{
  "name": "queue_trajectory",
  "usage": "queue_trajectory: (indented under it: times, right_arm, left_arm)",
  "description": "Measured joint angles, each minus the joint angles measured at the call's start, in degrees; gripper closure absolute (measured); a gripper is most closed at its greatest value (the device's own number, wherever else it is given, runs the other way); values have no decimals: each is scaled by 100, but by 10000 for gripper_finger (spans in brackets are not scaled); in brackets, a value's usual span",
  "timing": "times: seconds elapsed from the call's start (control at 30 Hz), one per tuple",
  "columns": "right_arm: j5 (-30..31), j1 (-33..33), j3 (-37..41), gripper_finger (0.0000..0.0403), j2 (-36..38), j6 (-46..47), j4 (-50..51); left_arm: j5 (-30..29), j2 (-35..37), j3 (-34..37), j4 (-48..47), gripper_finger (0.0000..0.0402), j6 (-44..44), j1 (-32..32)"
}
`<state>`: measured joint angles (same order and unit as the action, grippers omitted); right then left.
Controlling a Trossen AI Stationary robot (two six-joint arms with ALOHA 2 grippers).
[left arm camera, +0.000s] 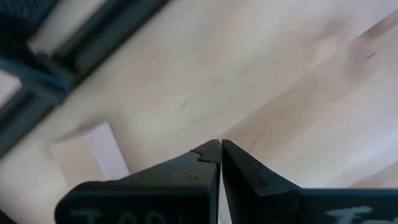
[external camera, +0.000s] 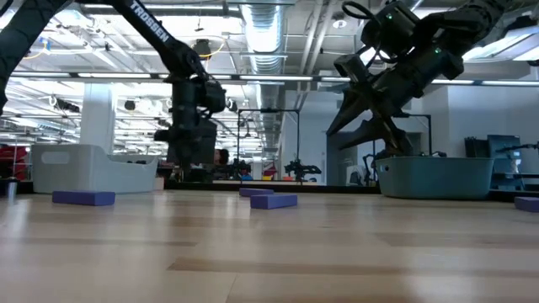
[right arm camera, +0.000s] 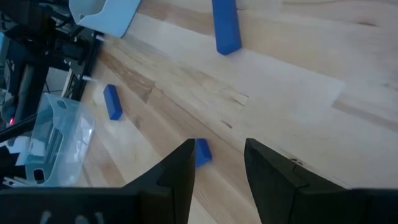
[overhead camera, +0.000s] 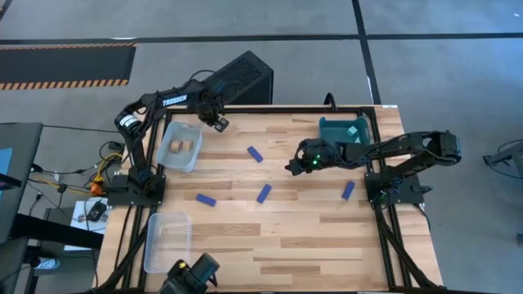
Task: Sort & place blocks by color
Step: Put the light brown block into the white bin
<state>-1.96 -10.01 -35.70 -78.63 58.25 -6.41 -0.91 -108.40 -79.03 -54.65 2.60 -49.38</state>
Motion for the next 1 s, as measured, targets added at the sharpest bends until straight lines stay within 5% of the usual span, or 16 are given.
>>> queue_trajectory:
  times: [0.4,0.73,1.0]
  right_arm:
    - [61,64,0,241,0,40,15]
    - [374,399,0,241,0,225,46]
    - [377,466,0,241,0,309,48]
  left_arm:
    - [-197,-37,-397,-314,398,-280,-307]
    - [-1078,-37,-356,-488,355,-43,-518]
    - [-1324,-42,6,-387,371,121,-703]
